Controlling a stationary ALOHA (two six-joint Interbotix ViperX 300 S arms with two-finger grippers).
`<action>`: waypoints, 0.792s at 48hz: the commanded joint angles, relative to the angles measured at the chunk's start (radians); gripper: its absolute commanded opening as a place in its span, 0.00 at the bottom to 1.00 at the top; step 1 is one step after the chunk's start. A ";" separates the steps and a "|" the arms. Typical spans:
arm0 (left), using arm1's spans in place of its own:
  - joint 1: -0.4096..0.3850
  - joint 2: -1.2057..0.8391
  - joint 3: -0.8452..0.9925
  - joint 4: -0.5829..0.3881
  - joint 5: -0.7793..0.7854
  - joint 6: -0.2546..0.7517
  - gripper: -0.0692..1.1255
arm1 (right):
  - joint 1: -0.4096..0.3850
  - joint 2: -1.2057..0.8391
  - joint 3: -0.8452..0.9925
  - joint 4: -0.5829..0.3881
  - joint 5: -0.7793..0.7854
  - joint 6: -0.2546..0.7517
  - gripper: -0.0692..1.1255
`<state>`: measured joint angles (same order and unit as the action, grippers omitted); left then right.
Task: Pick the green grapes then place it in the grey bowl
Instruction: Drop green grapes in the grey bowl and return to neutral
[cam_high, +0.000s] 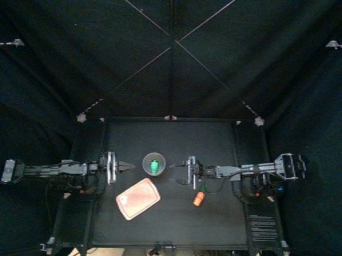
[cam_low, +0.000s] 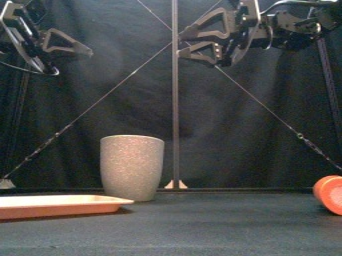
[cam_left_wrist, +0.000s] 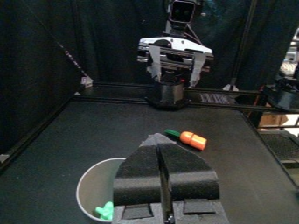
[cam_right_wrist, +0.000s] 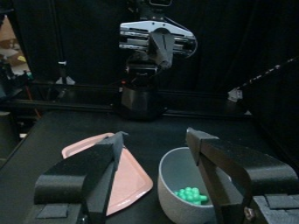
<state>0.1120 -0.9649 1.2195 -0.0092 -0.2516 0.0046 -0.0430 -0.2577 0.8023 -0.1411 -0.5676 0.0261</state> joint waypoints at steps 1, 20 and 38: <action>0.003 0.002 -0.021 0.011 -0.009 0.002 0.13 | 0.003 -0.048 0.014 0.005 -0.038 0.002 0.84; 0.003 0.002 -0.023 0.011 -0.009 0.002 0.13 | 0.014 -0.100 0.083 0.005 -0.163 0.002 0.84; 0.003 0.000 -0.023 0.011 -0.009 0.002 0.13 | 0.014 -0.106 0.086 0.005 -0.163 0.002 0.84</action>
<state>0.1135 -0.9664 1.2195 0.0000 -0.2516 0.0046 -0.0307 -0.3390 0.8958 -0.1381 -0.7210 0.0261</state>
